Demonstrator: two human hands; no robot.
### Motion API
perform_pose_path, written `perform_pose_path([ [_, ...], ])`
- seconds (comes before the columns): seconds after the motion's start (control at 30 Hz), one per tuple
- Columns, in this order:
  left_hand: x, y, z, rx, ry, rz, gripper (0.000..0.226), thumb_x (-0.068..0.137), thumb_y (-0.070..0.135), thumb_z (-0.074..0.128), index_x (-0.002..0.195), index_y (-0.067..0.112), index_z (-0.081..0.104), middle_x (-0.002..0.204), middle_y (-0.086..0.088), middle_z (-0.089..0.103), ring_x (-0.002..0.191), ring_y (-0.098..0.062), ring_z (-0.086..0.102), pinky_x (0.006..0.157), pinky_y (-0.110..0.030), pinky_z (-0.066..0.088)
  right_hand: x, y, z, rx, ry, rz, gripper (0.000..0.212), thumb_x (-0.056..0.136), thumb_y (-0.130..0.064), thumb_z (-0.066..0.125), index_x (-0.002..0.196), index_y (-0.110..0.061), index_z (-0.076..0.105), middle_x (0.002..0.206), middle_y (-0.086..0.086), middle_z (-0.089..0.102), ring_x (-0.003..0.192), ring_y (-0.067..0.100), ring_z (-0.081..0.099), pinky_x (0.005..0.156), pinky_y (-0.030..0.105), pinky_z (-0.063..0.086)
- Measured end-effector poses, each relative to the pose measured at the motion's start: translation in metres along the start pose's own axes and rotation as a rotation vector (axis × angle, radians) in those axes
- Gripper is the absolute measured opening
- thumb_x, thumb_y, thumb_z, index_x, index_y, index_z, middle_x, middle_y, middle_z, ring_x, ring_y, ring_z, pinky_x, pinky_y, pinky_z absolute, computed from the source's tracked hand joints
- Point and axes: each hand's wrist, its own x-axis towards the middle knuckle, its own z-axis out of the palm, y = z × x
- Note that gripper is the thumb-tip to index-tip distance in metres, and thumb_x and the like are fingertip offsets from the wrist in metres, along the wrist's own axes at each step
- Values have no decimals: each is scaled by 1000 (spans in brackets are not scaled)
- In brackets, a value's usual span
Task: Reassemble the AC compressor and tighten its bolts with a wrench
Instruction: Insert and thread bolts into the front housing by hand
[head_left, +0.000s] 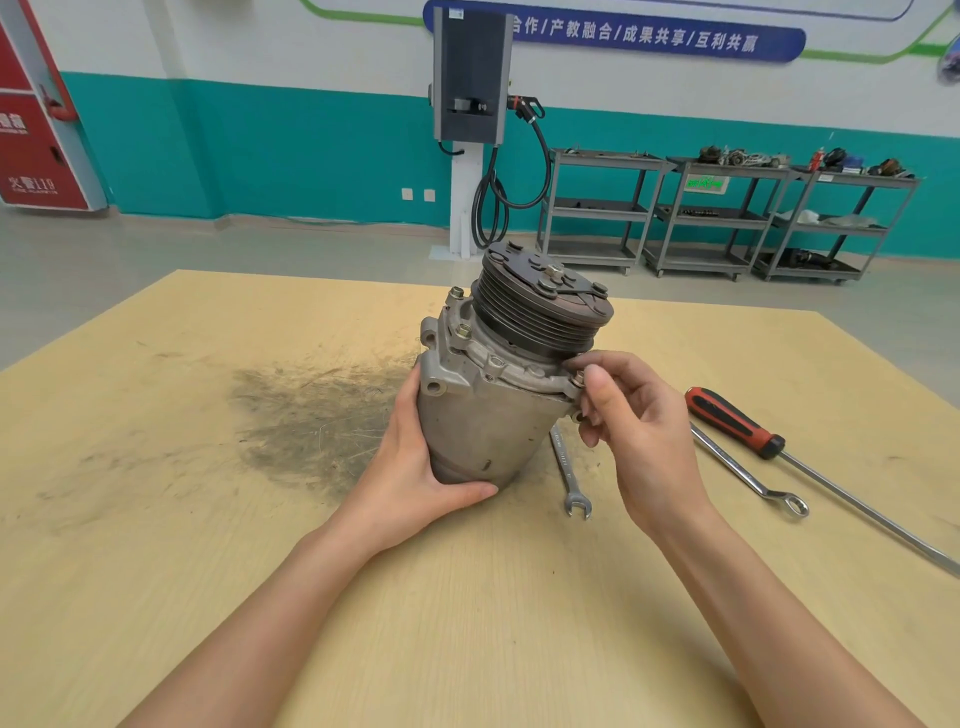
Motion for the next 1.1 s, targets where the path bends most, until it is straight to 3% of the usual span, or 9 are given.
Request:
perform_pose_path([
  [0.13,0,1,0,-5,-4,-5,119,50,65,82,141,38,10,153,8,29,138,-3,32,115,-31,32,1,0,3,-7,14,24,6,85,-26,65,82,-21,65,74,-5,63,69,12,50,56,26,41],
  [0.23,-1,2,-1,-5,-5,-1,121,51,63,82,142,36,8,153,9,28,139,-3,31,116,-32,32,4,0,5,-42,78,46,19,82,-27,73,74,-19,58,75,13,59,67,20,47,58,31,40],
  [0.4,-1,3,-1,-5,-6,-6,119,51,64,82,141,45,7,153,11,28,137,-1,31,115,-30,30,0,-1,-3,6,-36,0,13,88,-24,59,94,-15,67,70,-13,61,64,8,49,53,22,42],
  [0.6,-1,3,-1,-4,-9,-7,122,51,61,83,143,38,6,153,9,28,139,-3,31,117,-35,32,4,-2,3,-27,64,54,18,88,-19,71,75,-18,58,76,11,59,68,20,48,56,31,40],
  [0.77,-1,2,-1,-3,-15,-13,122,52,61,84,143,40,6,153,10,28,138,-2,31,115,-30,31,1,-2,-3,25,-31,10,6,92,-18,62,91,-14,66,68,-12,60,61,8,49,54,23,42],
  [0.83,-1,3,-1,-4,-14,-11,120,52,62,83,142,43,6,153,11,28,137,-1,31,114,-27,30,1,-4,-3,17,-58,10,7,93,-14,60,91,-13,67,71,-11,61,64,8,50,54,23,42],
  [0.97,-1,3,-1,-15,-6,-1,124,51,62,83,144,40,5,154,11,28,139,-2,31,116,-33,32,6,-4,4,-11,63,64,23,86,-17,73,72,-17,55,73,16,55,63,21,43,54,30,38],
  [1.03,0,3,-1,-15,-4,0,127,50,63,84,145,40,4,154,11,28,140,-3,31,117,-34,32,5,-3,5,-18,89,58,24,82,-20,77,72,-18,55,72,17,55,62,21,42,54,30,38],
  [1.1,-1,3,-1,-11,-2,0,126,49,63,83,145,41,4,153,12,29,139,-2,32,116,-32,32,4,-2,2,1,51,45,13,83,-25,73,81,-18,62,69,3,60,61,15,48,53,26,40],
])
